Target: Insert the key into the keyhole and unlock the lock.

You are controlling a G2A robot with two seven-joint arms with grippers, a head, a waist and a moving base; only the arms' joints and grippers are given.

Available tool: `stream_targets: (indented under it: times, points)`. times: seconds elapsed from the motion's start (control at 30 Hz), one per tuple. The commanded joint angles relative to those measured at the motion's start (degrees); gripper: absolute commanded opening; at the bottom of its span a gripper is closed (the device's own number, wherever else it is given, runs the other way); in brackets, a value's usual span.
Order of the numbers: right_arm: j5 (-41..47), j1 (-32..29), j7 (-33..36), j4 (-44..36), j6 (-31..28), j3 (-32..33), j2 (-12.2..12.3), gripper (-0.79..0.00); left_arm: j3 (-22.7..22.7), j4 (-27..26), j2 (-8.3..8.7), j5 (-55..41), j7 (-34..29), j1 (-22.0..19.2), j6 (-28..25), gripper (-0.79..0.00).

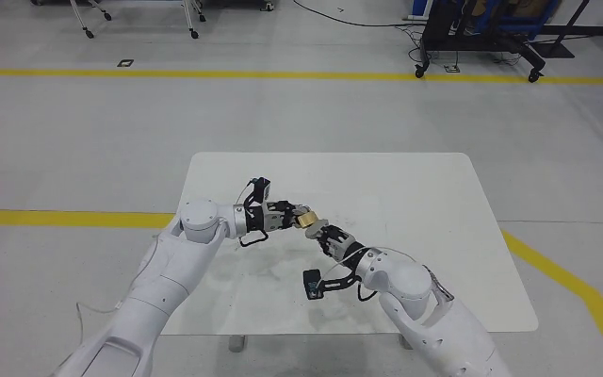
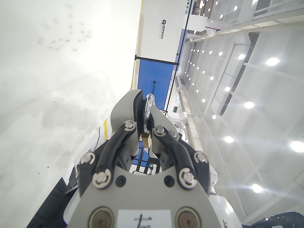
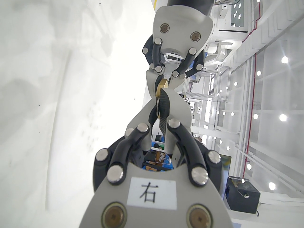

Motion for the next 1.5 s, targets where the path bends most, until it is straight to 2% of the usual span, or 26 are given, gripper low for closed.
stream_targets:
  times: [0.0, 0.13, 0.17, 0.2, 0.23, 0.4, 0.6, 0.67, 0.7, 0.73, 0.77, 0.8, 0.93, 1.07, 1.2, 1.47]
  points:
    - [0.4, -0.6, -1.5, -0.1, 0.8, 0.7, 0.2, -0.385, -0.1, 0.0, 0.00, 0.0, 0.2, 0.0, 0.1, -0.785]
    - [1.0, -2.2, -3.2, -1.0, 2.3, 2.4, 0.7, -0.394, -0.3, -0.1, -0.04, -0.3, 0.4, 0.1, 0.0, -0.785]
    - [1.2, -2.7, -3.7, -1.3, 2.7, 2.8, 0.8, -0.372, -0.3, -0.1, -0.05, -0.3, 0.5, 0.1, 0.0, -0.785]
    - [1.3, -3.2, -4.1, -1.6, 3.1, 3.2, 0.9, -0.166, -0.4, -0.1, -0.06, -0.4, 0.6, 0.1, 0.0, -0.785]
    - [1.2, -3.6, -4.4, -2.0, 3.3, 3.5, 1.1, 0.000, -0.5, -0.1, -0.07, -0.6, 0.7, 0.1, -0.1, -0.785]
    - [1.1, -4.1, -4.3, -2.3, 3.4, 3.9, 1.2, 0.000, -1.1, -0.8, -0.12, -0.5, 2.8, 0.6, -2.7, -0.785]
    - [1.1, -4.1, -4.3, -2.3, 3.4, 3.9, 1.2, 0.000, -1.9, -3.9, 0.07, 3.7, 7.2, 2.9, -14.1, -0.785]
    - [5.5, -4.1, -7.5, -1.8, 3.5, 4.4, 1.2, 0.000, -2.2, -4.6, 0.15, 4.7, 8.3, 3.6, -16.9, -0.785]
    - [8.4, -4.0, -9.8, -1.1, 3.7, 5.4, 1.2, -0.080, -2.4, -4.8, 0.16, 4.6, 8.8, 4.0, -17.6, -0.785]
    - [11.4, -4.0, -12.5, -0.2, 3.6, 6.4, 1.4, -0.468, -2.7, -5.0, 0.17, 4.3, 9.2, 4.2, -17.9, -0.785]
    - [14.9, -3.9, -15.7, 0.9, 2.6, 7.4, 1.5, -0.671, -3.0, -5.1, 0.18, 4.0, 9.5, 4.4, -18.2, -0.785]
    - [18.4, -3.5, -18.9, 2.4, 0.4, 8.4, 1.6, -0.785, -3.2, -5.1, 0.19, 3.8, 9.8, 4.5, -18.3, -0.785]
    - [23.6, -0.6, -25.6, 8.0, -5.7, 10.4, 2.2, -0.785, -3.6, -5.4, 0.18, 4.1, 10.8, 4.7, -18.7, -0.785]
    - [23.1, 1.9, -25.2, 10.6, -10.1, 8.9, 2.3, -0.785, -3.8, -6.0, 0.16, 6.2, 13.2, 5.0, -20.9, -0.785]
    - [24.3, 3.6, -24.3, 11.1, -10.0, 6.4, 2.0, -0.785, -3.4, -6.8, 0.15, 9.8, 14.5, 5.4, -23.4, -0.785]
    - [28.9, 6.8, -21.8, 13.8, -8.6, 4.0, 1.3, -0.785, -3.4, -6.8, 0.15, 10.6, 12.9, 5.2, -23.6, -0.785]
